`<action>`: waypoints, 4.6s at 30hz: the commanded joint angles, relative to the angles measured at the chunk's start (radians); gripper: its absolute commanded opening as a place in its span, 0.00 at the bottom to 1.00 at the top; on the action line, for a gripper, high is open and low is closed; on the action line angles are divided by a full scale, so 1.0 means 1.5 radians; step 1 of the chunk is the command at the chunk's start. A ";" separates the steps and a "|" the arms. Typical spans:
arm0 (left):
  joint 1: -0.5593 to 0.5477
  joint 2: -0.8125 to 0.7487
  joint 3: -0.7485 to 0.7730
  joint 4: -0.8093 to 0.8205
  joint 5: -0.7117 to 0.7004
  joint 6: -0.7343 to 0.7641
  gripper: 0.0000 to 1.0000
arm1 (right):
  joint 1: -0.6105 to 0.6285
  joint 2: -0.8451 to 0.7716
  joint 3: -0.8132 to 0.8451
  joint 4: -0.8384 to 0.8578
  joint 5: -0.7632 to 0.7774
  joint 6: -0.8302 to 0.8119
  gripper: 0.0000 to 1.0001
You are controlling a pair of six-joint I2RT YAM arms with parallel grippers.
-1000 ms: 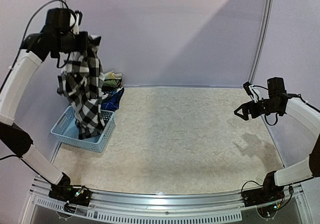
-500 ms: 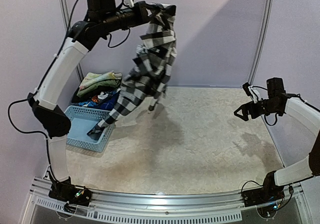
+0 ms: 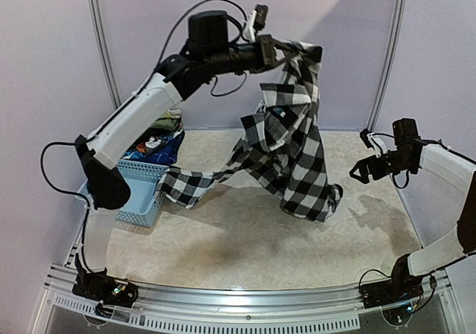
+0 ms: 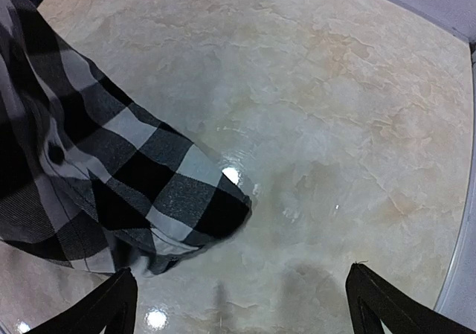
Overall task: Fold and stack the mixed laundry pile
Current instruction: Move the crumpled shirt to the center of the board, then pick up the crumpled shirt from the center of the board, then flatten out the crumpled shirt at the center of the board.
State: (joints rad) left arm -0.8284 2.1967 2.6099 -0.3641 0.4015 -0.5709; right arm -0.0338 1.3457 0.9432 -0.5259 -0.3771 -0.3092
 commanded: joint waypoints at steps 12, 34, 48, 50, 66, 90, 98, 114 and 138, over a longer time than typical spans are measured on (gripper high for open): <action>-0.056 0.287 0.032 0.140 -0.021 -0.069 0.01 | -0.005 -0.151 0.098 -0.189 -0.067 -0.036 0.95; 0.061 -0.222 -0.612 -0.348 -0.288 0.380 0.59 | 0.340 -0.029 0.108 -0.237 0.069 -0.276 0.50; 0.137 -0.291 -0.803 -0.355 -0.251 0.319 0.61 | 0.490 0.227 0.168 -0.054 0.286 -0.242 0.64; 0.139 -0.308 -0.834 -0.358 -0.240 0.315 0.59 | 0.508 0.245 0.175 -0.037 0.316 -0.247 0.65; 0.193 -0.374 -0.964 -0.403 -0.294 0.302 0.58 | 0.527 0.297 0.257 -0.043 0.416 -0.255 0.28; 0.200 -0.434 -0.931 -0.229 -0.216 0.225 0.56 | 0.106 0.206 0.507 -0.282 0.070 -0.147 0.01; 0.098 -0.237 -0.751 -0.138 -0.130 0.152 0.56 | -0.036 0.265 0.444 -0.245 -0.060 -0.075 0.01; 0.000 0.094 -0.587 0.071 0.022 -0.150 0.59 | -0.045 0.270 0.429 -0.223 -0.085 -0.060 0.02; 0.004 0.115 -0.507 -0.022 -0.102 -0.040 0.00 | -0.045 0.306 0.510 -0.230 -0.149 -0.018 0.00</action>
State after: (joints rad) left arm -0.8650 2.4168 1.8309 -0.3550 0.3454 -0.7319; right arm -0.1017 1.7706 1.6230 -0.8711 -0.5602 -0.3717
